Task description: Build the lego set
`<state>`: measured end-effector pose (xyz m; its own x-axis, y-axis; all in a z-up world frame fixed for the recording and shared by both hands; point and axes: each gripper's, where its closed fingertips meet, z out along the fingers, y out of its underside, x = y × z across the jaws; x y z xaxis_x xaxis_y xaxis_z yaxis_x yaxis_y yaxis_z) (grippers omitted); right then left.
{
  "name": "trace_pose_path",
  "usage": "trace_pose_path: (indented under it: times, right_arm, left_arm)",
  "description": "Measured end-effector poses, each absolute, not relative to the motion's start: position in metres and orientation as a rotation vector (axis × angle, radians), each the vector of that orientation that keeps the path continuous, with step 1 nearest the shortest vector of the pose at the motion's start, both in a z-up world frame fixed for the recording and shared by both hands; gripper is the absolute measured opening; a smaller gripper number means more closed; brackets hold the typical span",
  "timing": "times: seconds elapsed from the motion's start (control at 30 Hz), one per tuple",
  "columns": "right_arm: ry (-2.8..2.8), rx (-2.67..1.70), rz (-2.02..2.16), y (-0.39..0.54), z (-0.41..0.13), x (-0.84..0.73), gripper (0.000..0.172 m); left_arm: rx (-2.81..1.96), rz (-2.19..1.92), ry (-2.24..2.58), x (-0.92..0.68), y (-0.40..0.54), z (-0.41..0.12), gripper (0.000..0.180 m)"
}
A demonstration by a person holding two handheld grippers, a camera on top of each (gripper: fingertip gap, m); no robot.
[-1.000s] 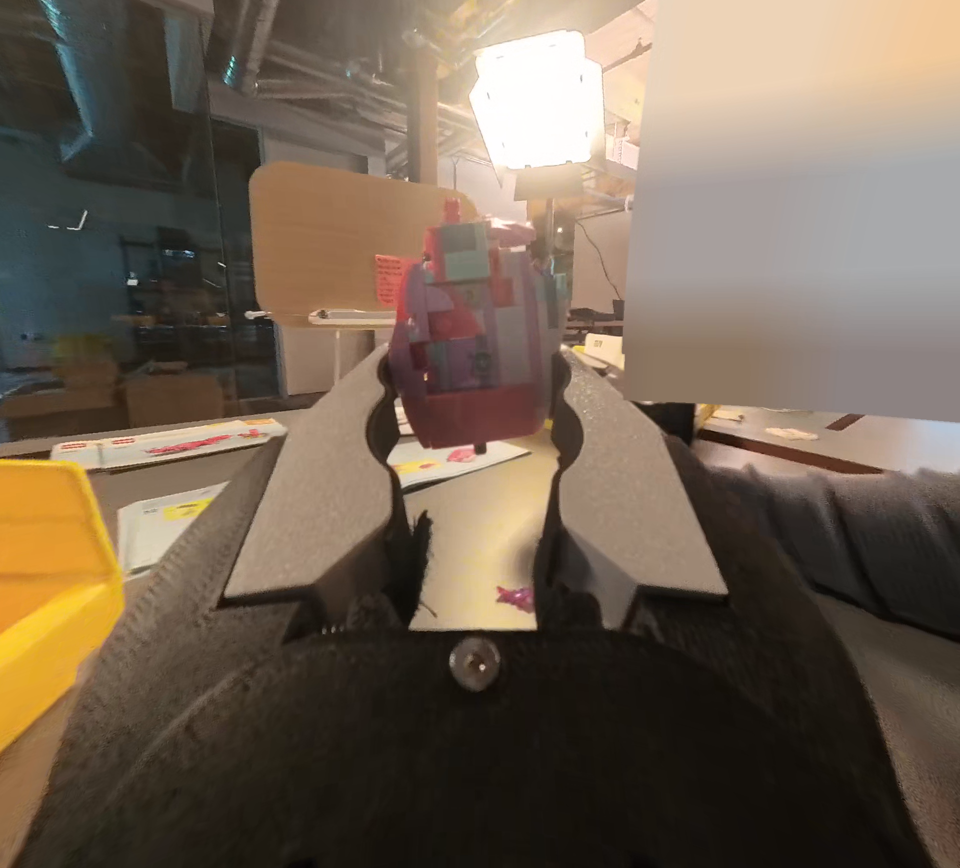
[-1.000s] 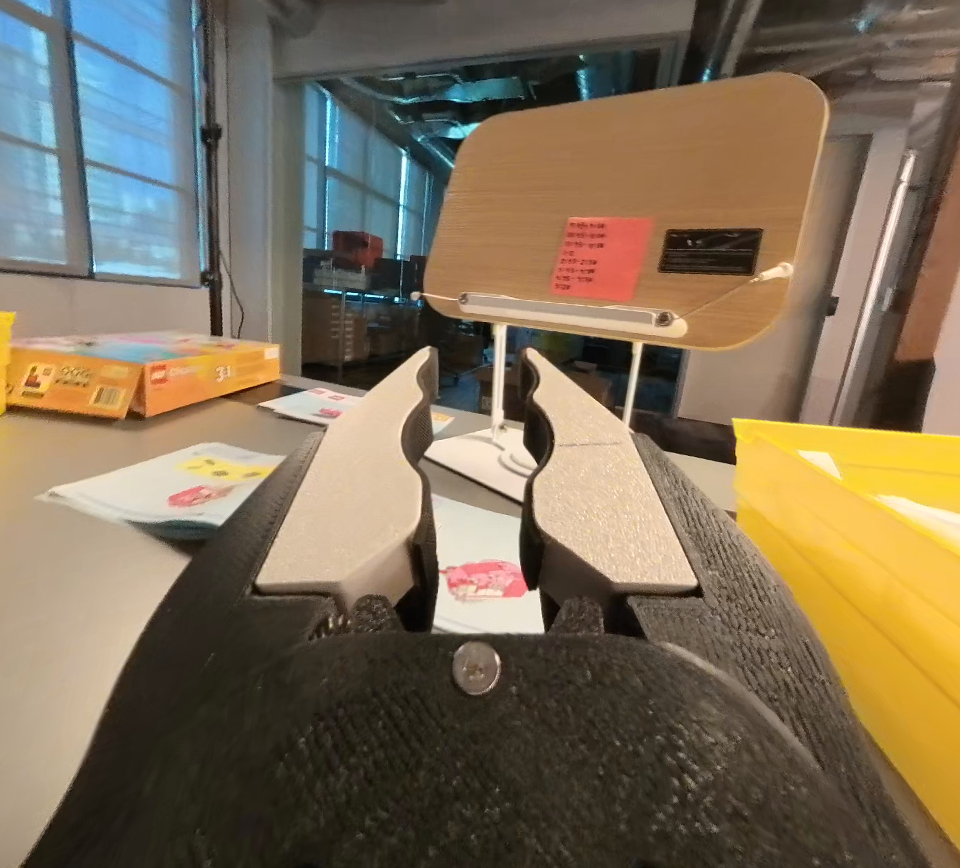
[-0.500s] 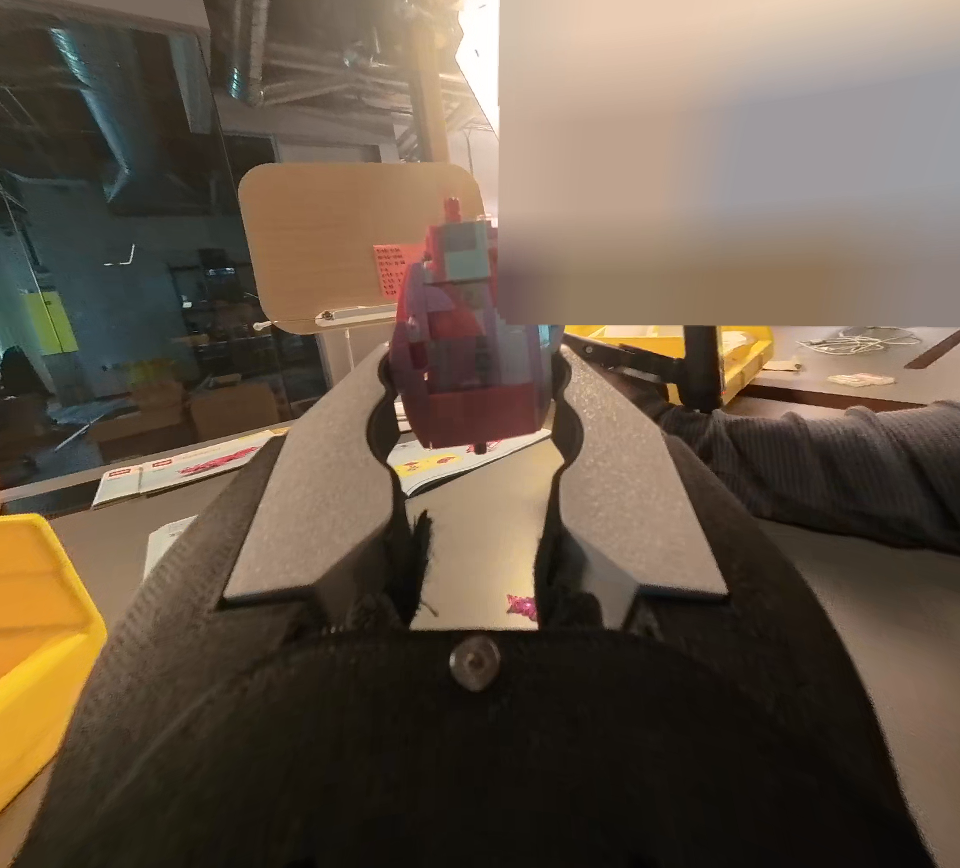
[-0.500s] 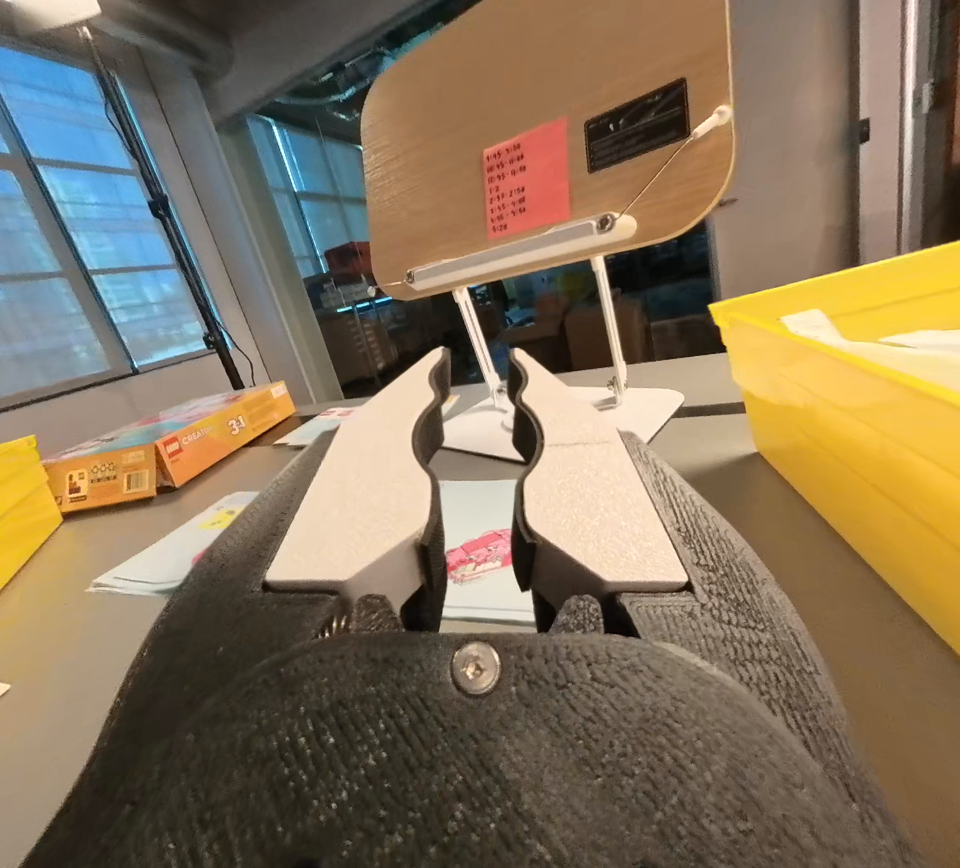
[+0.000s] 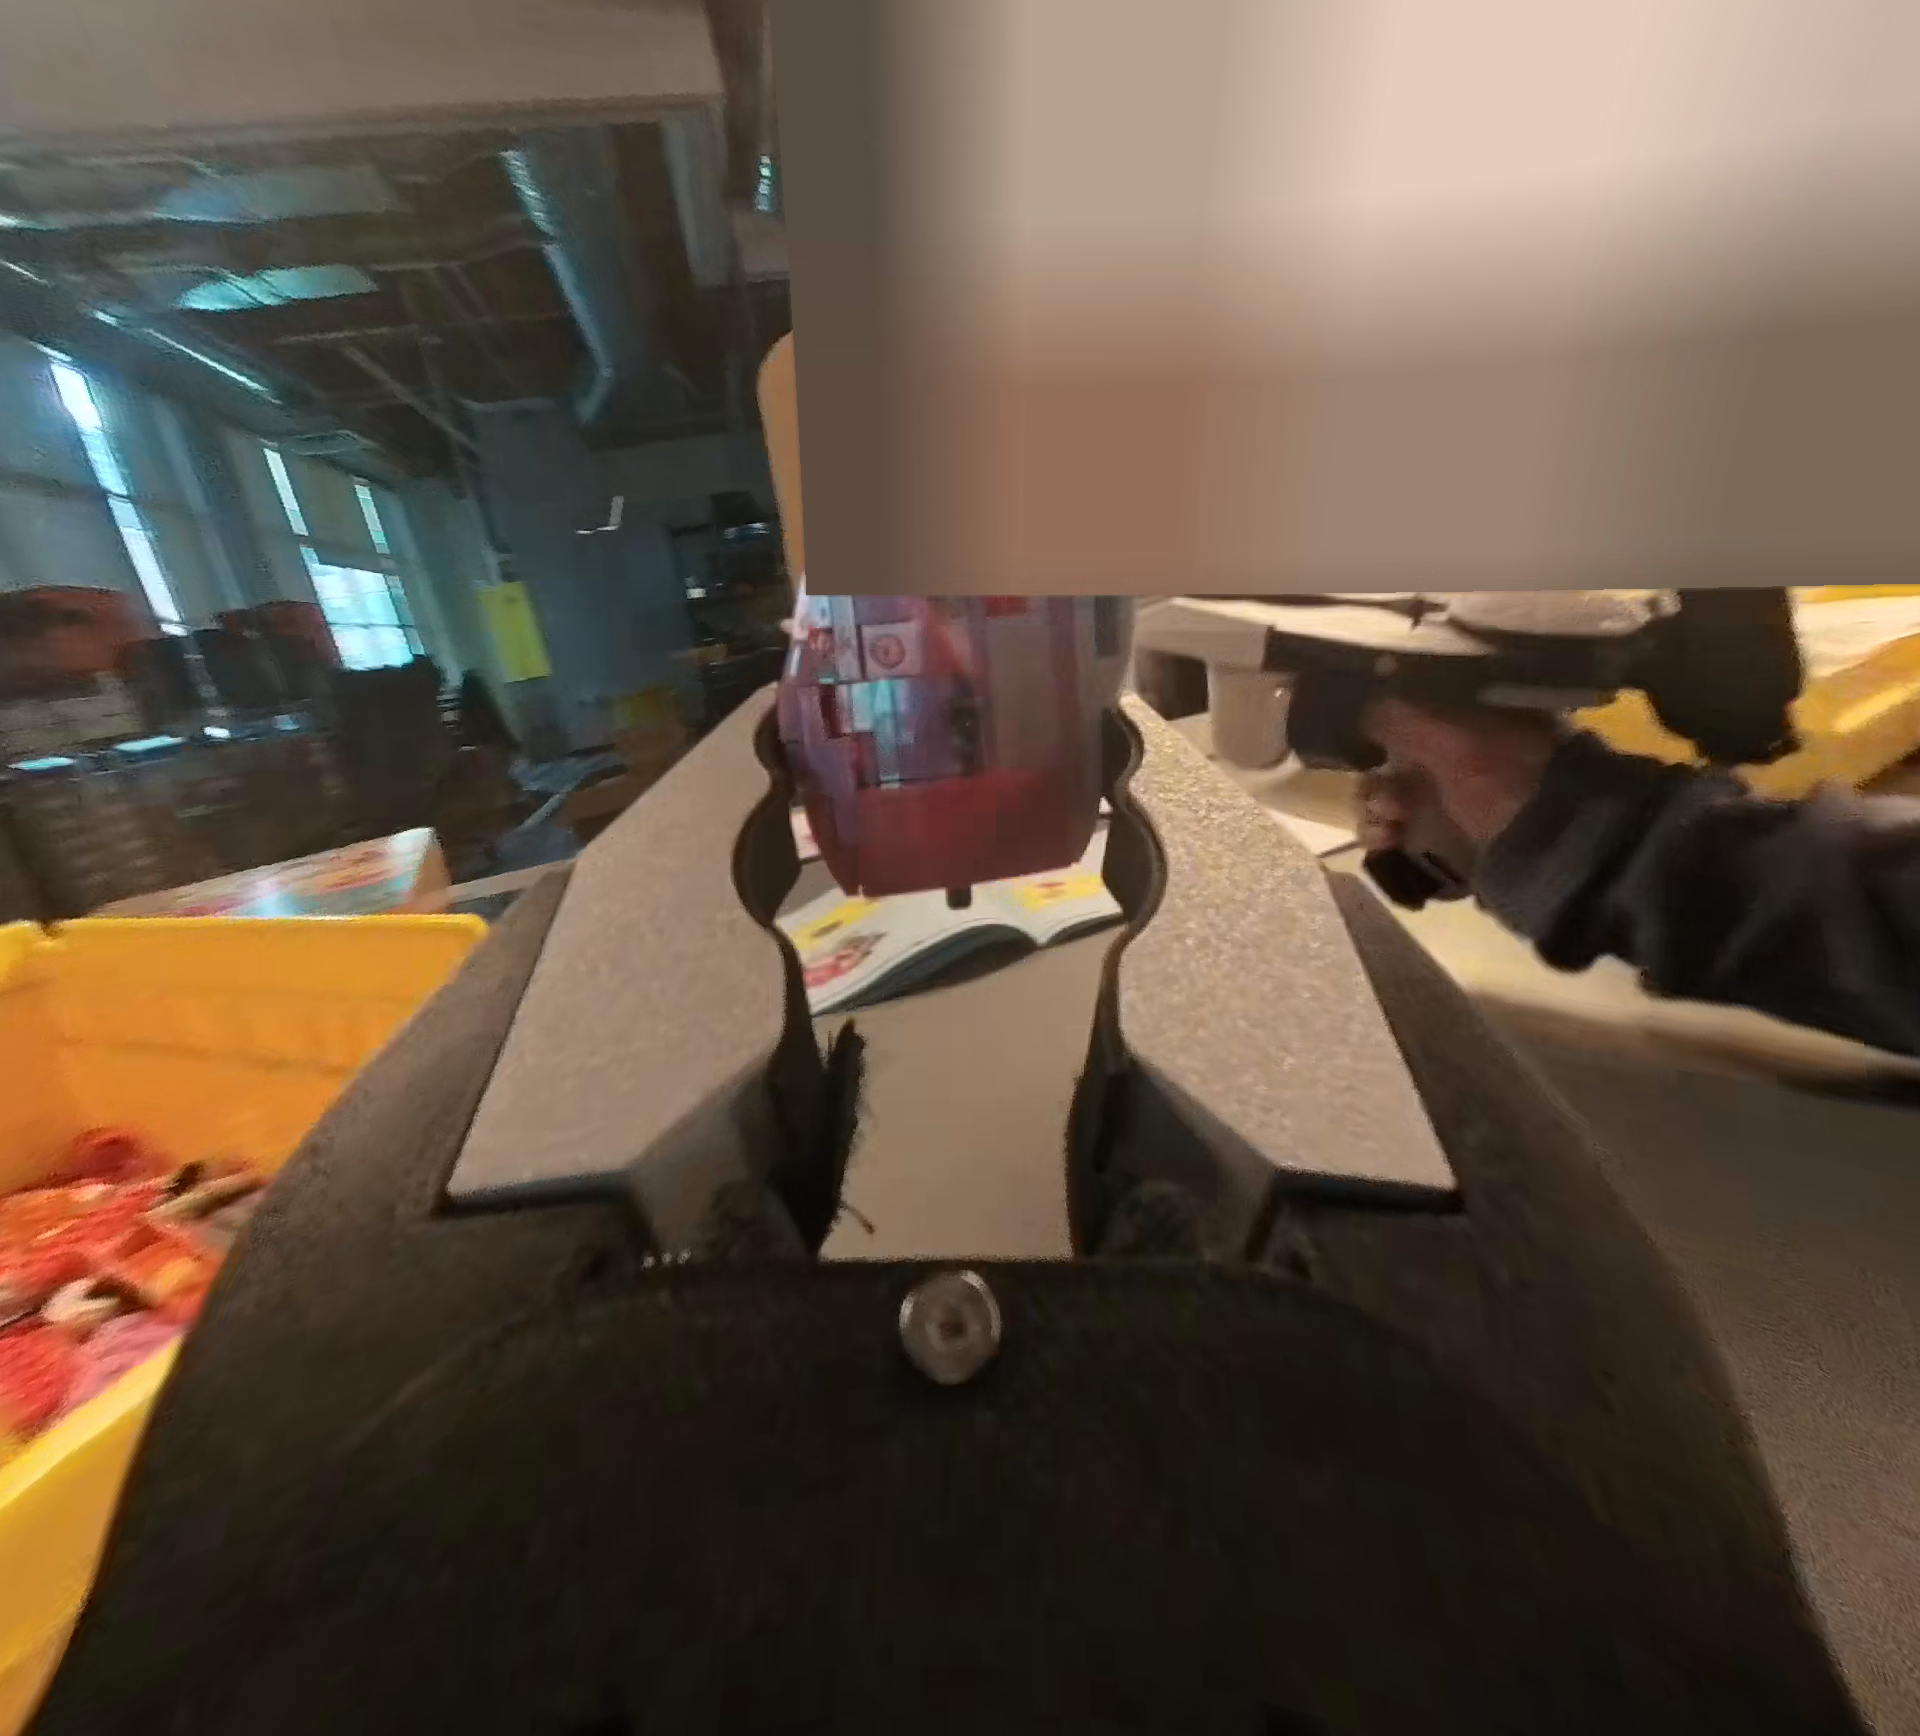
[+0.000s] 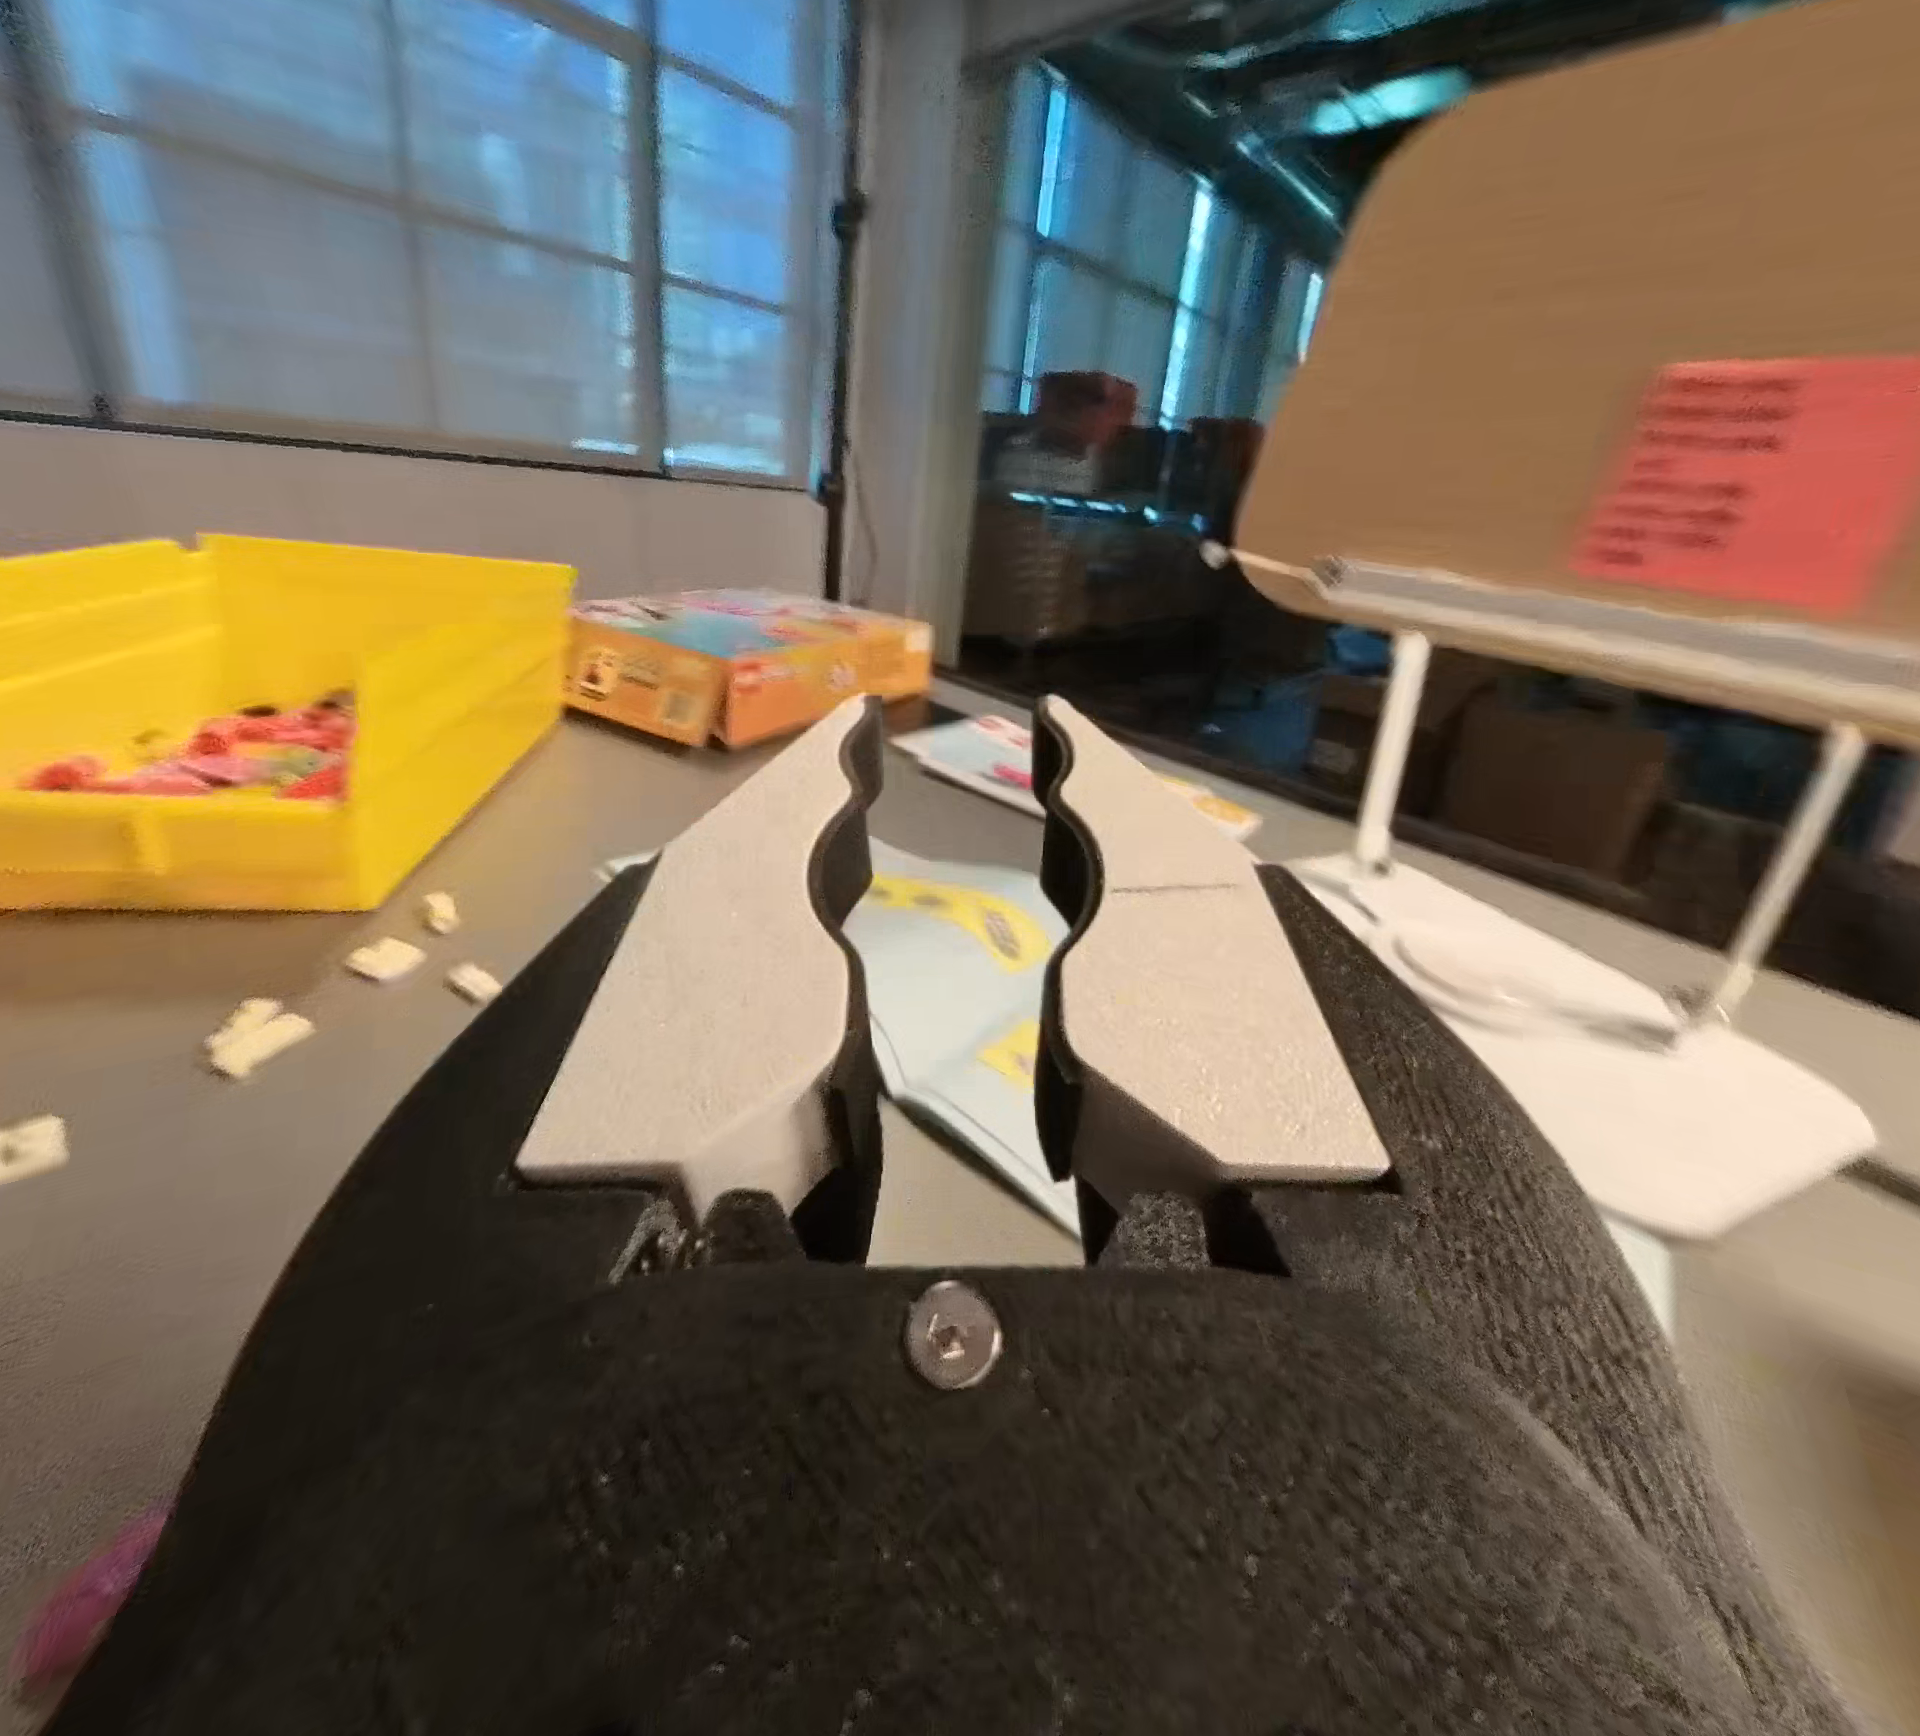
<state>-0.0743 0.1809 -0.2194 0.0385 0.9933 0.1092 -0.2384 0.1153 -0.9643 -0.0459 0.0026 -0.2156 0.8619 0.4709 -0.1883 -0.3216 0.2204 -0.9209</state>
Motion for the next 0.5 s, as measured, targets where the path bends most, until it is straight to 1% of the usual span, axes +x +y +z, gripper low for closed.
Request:
trace_pose_path:
  times: [0.1,0.17,0.3,0.37,0.43,0.5]
  right_arm:
    - [-1.139,-0.822,1.339,0.137,-0.176,-0.081,0.024]
    - [-1.287,-0.763,1.441,0.101,-0.147,-0.086,0.022]
    - [-1.615,-0.71,1.564,0.037,-0.114,-0.067,0.022]
    - [-1.711,-0.605,1.564,0.016,-0.114,-0.051,0.019]
    - [-1.849,-0.585,1.51,0.008,-0.131,-0.045,0.022]
    - [-1.921,-0.553,1.544,-0.001,-0.137,-0.04,0.025]
  left_arm:
    - [-1.216,0.689,-0.116,-0.047,-0.003,-0.211,0.057]
    - [-1.221,0.733,-0.105,-0.047,-0.003,-0.211,0.057]
    - [-1.212,0.728,-0.148,-0.055,-0.006,-0.211,0.057]
    - [-1.203,0.699,-0.177,-0.058,-0.009,-0.21,0.057]
    - [-1.2,0.672,-0.198,-0.06,-0.01,-0.211,0.057]
    - [-1.192,0.659,-0.209,-0.061,-0.011,-0.211,0.057]
